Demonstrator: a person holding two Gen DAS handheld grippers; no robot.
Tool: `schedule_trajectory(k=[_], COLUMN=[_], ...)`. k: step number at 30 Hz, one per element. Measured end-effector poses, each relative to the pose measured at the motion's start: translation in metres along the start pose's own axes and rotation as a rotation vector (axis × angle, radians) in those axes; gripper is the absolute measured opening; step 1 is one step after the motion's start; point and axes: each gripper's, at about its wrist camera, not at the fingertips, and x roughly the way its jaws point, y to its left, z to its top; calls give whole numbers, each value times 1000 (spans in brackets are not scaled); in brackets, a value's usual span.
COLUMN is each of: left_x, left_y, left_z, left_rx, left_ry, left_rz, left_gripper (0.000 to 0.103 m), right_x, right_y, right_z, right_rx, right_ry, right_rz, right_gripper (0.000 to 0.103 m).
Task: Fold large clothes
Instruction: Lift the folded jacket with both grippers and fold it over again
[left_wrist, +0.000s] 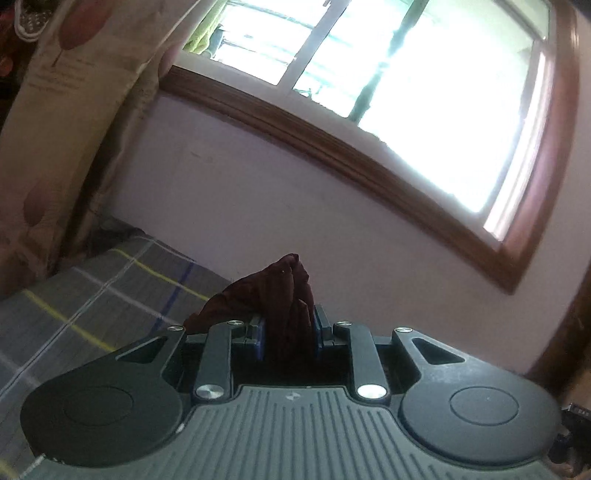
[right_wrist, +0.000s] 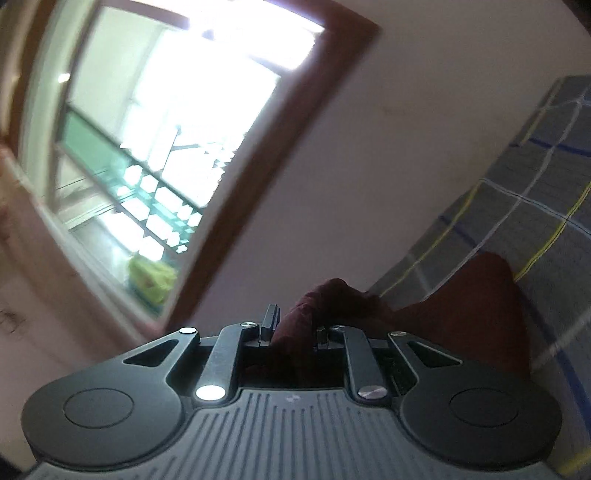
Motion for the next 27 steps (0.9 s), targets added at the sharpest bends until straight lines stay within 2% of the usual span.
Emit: schedule_trajectory(k=[4,5,7,8,9,11,12,14,17,18,20,23,24,26,27], left_x=[39,47,55,56,54,50,47,43,37,37,39,56,64,85,94], left_y=[3,3,3,1,-2,-6,-11,-18,-27,-30,-38,-53,-56,-63,-64], left_z=[-9,-12,-18,-21,-23,-27,-28,-29,-31,-31,-33,-37,-39,-43,-45], left_rx=[6,12,46,72,97,156,197,253,284,281,293,329,330,343,361], left_ry=[-3,-16,-62,-105,-149,-223,-241,-228,-177,-148,-79,12,42,112,125], left_rz=[55,69,127,161,175,204,208,175,108,78,3,-55,-70,-96,-94], left_gripper=[30,36,57,77,91,99,99,99,97,90,76,62,54,48,46], right_x=[50,60,83,92,97,101,102,100,77,68,52,46,51,69,82], right_y=[-29,-37,-54,-64,-74,-84,-83,-80,-73,-66,-47,9,32,66,80], right_z=[10,10,8,7,5,-2,-4,-4,4,6,9,3,-5,-29,-45], right_rx=[41,35,42,66,88,85,65,56,97,86,13,-280,-415,-642,-762], right_ry=[12,19,41,53,58,48,40,28,-51,-84,-131,-113,-73,11,69], right_rz=[-106,-137,-196,-218,-230,-238,-239,-229,-175,-183,-195,-202,-185,-168,-163], right_gripper=[16,16,17,18,18,18,19,22,42,51,51,51,49,48,41])
